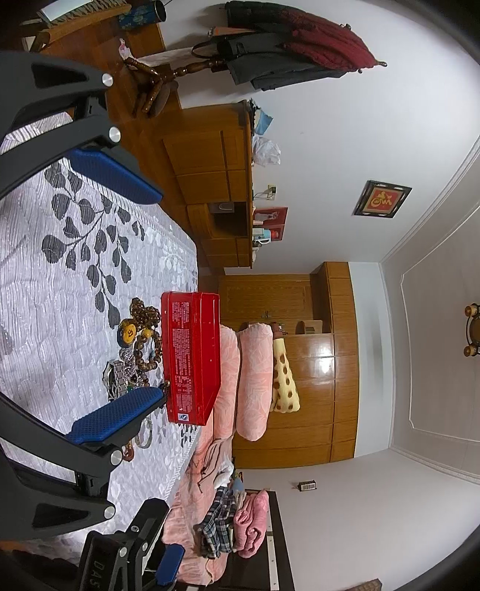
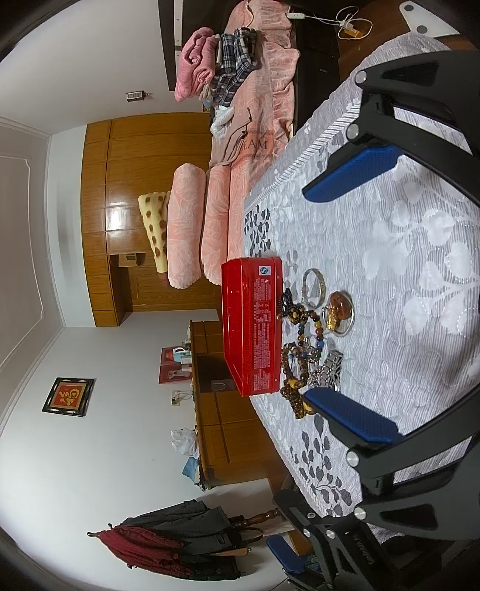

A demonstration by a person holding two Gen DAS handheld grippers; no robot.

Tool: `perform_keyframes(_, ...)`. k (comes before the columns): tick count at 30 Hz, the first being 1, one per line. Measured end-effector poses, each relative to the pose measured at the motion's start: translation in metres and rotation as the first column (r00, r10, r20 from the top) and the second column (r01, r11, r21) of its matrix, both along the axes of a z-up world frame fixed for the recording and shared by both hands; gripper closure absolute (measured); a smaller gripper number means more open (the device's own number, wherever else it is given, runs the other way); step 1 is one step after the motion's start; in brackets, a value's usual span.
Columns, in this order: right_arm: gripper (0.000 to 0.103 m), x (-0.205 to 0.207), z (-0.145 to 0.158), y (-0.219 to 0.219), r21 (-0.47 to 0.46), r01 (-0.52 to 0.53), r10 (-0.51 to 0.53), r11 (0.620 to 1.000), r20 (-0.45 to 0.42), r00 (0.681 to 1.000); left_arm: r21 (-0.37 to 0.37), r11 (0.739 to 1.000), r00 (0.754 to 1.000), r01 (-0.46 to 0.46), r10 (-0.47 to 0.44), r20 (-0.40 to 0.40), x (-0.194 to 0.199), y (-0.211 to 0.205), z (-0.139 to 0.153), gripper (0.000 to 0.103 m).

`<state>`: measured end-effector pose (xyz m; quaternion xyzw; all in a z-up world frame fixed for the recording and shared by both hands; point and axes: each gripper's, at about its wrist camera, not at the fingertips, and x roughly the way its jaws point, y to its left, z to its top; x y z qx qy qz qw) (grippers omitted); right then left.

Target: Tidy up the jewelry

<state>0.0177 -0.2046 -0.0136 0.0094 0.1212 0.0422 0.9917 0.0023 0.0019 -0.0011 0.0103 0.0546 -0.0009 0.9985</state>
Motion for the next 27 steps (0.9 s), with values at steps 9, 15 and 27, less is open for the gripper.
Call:
perform_keyframes(9, 0.006, 0.0005, 0.0001, -0.0005, 0.001, 0.000, 0.000, 1.000, 0.000, 1.000, -0.001, 1.000, 1.000, 0.001, -0.001, 0.000, 0.0014, 0.0015, -0.0004, 0.006)
perform_keyframes(15, 0.006, 0.0010, -0.0006, -0.0002, 0.001, -0.001, 0.001, 1.000, -0.001, 1.000, -0.001, 1.000, 1.000, 0.000, 0.000, 0.000, 0.0014, 0.0014, -0.0003, 0.006)
perform_keyframes(27, 0.006, 0.0015, -0.0012, 0.0000, 0.002, -0.001, 0.001, 1.000, -0.002, 1.000, -0.001, 1.000, 1.000, 0.002, -0.002, -0.001, 0.0017, 0.0044, 0.0031, 0.006)
